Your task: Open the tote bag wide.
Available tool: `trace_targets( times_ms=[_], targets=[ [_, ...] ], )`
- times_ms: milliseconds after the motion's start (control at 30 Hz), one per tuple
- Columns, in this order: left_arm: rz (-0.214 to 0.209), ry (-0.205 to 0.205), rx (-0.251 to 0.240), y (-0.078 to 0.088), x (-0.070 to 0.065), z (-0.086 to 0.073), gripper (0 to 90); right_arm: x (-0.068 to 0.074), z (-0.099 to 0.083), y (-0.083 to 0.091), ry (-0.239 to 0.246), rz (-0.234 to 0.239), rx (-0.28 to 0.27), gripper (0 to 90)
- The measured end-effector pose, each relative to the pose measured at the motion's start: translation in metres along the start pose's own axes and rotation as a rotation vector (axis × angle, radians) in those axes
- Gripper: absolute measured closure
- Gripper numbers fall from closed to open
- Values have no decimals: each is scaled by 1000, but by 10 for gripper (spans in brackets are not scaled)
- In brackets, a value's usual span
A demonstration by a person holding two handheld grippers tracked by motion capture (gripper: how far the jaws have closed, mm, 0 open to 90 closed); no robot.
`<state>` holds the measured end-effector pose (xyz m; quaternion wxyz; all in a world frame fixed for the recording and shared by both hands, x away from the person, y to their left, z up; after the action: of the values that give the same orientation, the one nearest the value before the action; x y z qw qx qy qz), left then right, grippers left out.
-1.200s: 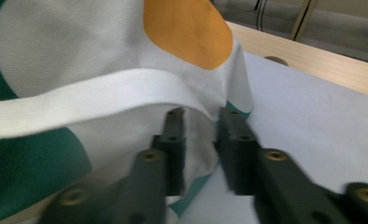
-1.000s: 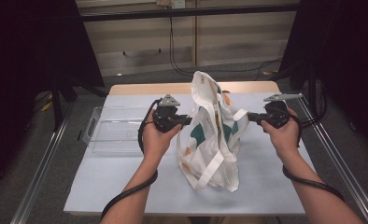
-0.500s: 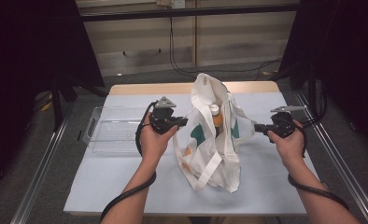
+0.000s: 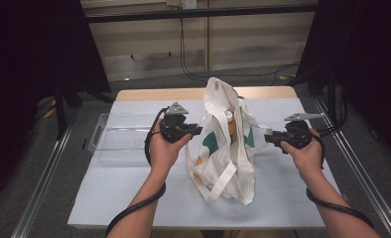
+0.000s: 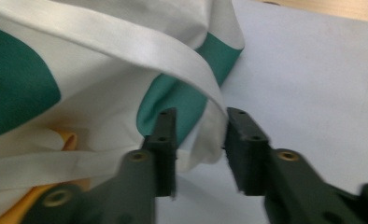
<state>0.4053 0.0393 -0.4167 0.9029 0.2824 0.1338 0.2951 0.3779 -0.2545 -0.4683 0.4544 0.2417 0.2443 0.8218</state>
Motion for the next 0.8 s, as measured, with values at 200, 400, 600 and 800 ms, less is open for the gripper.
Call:
trace_targets(
  times_ms=[200, 400, 600, 800],
  targets=[
    [-1, 2, -6, 1, -2, 2, 774, 8, 11, 3, 26, -4, -24, 439],
    [-11, -2, -14, 0, -4, 6, 774, 19, 25, 7, 86, 1, -44, 359],
    [-13, 2, -9, -2, -6, 8, 784, 32, 36, 9, 146, 7, -66, 401],
    [-7, -6, -9, -2, -5, 11, 808, 38, 38, 8, 145, 59, -64, 741]
  ],
)
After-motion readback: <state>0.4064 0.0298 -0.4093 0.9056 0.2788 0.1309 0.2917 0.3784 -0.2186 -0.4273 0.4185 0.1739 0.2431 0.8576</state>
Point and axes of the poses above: each handheld gripper's, and its own axes: y roughly backward along the jaws, z roughly out of its top, x roughly to its left, the point moved 7 cm from there along -y, roughly forward along the jaws, and after that the axes turned 3 degrees about z, right-handed, at the moved point
